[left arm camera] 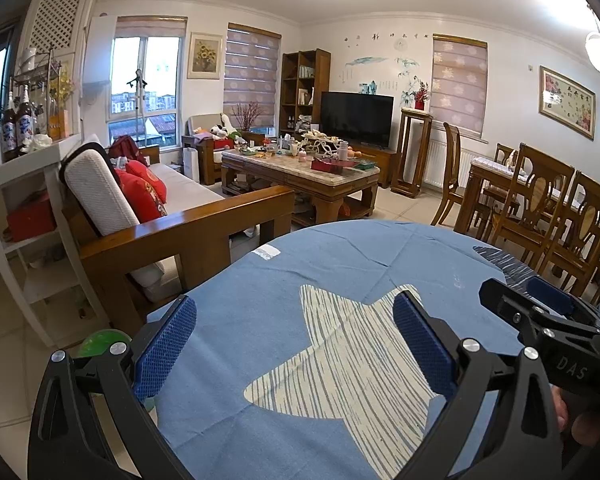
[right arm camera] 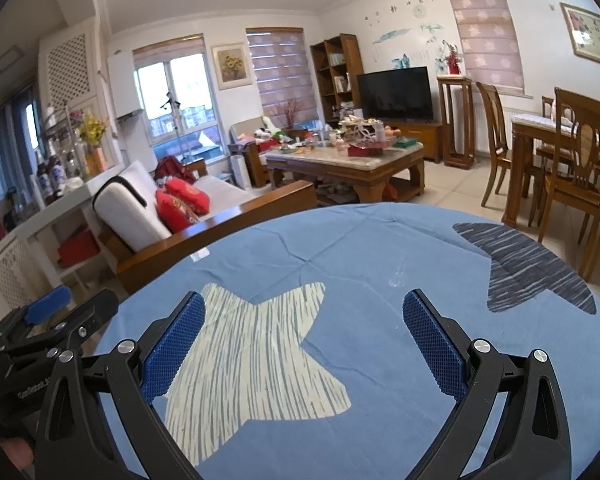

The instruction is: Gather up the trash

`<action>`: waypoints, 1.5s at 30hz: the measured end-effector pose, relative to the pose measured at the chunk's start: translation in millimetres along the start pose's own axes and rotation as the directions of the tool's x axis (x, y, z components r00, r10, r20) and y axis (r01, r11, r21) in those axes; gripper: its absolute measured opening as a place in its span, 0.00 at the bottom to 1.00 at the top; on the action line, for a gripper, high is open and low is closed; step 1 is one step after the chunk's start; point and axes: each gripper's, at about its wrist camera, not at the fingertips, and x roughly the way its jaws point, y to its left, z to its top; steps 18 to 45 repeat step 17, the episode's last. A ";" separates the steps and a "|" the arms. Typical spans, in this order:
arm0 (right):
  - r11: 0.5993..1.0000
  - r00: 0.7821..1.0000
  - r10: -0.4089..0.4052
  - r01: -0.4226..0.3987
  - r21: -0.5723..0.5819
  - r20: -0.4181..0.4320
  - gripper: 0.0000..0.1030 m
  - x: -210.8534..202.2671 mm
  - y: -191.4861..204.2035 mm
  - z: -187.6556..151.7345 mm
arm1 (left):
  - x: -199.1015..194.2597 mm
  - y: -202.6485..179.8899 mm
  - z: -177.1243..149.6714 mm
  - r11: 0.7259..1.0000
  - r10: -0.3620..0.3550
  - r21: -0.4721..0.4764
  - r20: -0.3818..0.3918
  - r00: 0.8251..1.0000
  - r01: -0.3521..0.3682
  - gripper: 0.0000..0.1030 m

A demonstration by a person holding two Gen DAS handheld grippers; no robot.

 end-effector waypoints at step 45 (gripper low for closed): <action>1.000 1.000 0.002 -0.002 0.003 -0.001 0.95 0.4 -1.9 0.9 | 4.4 2.5 5.4 1.000 -0.010 0.000 0.001 1.000 0.010 0.95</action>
